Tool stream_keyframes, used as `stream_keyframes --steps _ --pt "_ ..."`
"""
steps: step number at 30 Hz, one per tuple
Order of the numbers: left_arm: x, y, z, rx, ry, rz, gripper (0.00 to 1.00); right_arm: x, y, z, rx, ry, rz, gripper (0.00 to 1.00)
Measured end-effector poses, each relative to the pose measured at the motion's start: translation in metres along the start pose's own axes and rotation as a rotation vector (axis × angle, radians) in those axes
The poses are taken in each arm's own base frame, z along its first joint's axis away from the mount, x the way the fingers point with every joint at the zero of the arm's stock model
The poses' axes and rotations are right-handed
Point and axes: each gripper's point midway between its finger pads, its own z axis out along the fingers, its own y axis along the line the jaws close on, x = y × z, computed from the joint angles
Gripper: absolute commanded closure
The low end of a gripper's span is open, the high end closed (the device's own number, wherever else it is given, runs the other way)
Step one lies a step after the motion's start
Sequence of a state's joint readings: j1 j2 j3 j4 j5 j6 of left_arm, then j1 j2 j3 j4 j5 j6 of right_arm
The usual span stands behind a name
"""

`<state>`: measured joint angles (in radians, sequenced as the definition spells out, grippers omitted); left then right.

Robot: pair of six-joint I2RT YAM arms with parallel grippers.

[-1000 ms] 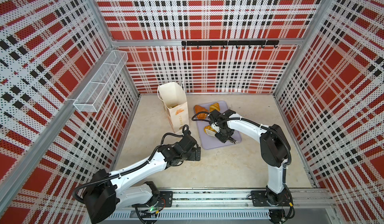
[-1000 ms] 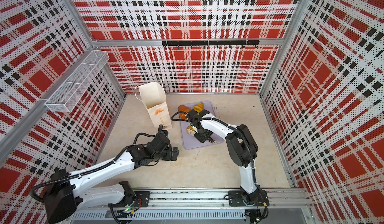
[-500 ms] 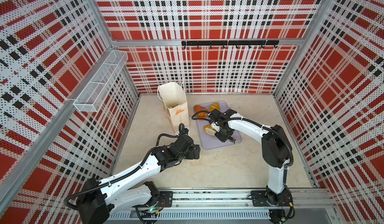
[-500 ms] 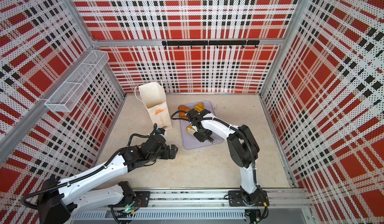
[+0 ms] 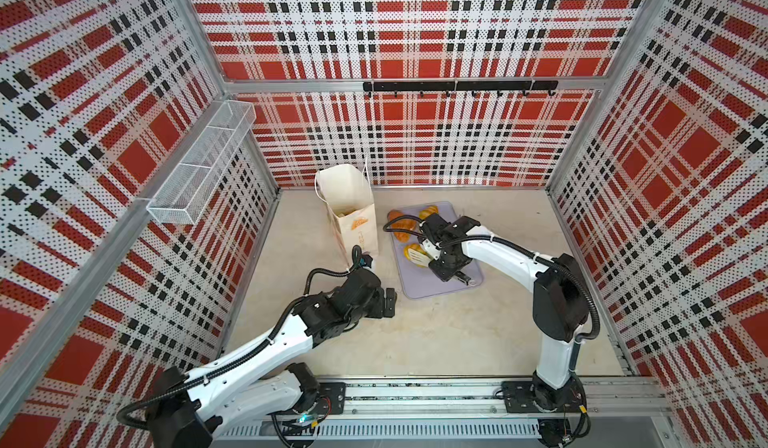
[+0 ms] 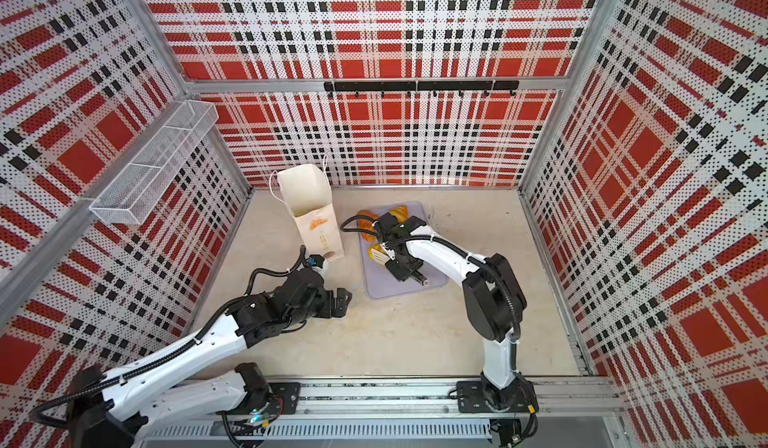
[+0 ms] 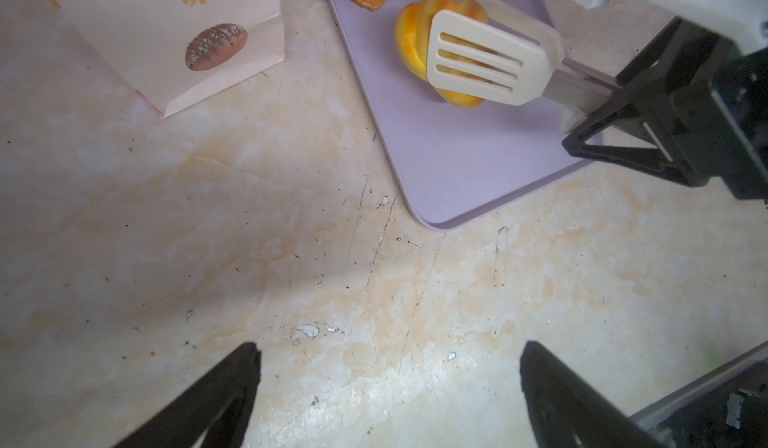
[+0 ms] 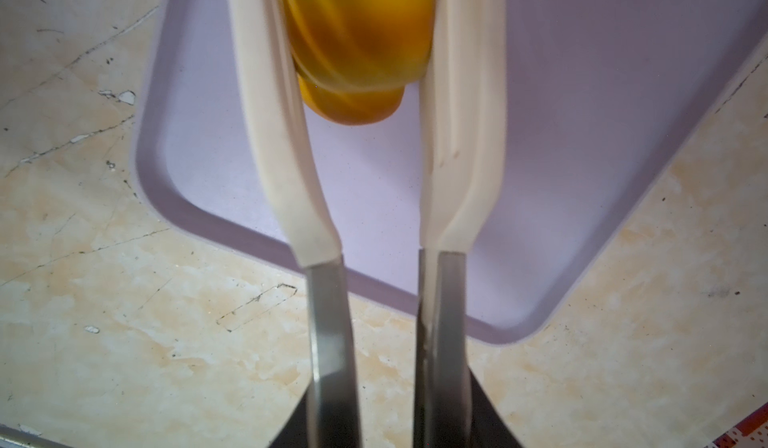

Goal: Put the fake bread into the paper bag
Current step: 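Swing the tongs with the bun toward the bag while left gripper nears the bag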

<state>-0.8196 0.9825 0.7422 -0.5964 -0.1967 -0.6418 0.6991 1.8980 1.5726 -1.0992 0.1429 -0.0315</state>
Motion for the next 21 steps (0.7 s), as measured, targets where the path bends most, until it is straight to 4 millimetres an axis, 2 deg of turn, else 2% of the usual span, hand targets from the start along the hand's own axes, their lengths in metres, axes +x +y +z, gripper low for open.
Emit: stream_keyframes --steps 9,14,21 --pt "-0.017 0.000 -0.015 0.002 -0.052 0.004 0.01 -0.007 0.011 -0.016 -0.021 -0.050 -0.017 0.63" --pt "-0.026 0.005 -0.025 -0.009 -0.070 0.011 0.01 -0.019 0.015 -0.027 -0.039 -0.097 -0.017 0.63" --pt "-0.049 0.020 -0.045 -0.032 -0.127 -0.003 0.01 -0.040 0.020 -0.051 -0.071 -0.187 -0.013 0.61"
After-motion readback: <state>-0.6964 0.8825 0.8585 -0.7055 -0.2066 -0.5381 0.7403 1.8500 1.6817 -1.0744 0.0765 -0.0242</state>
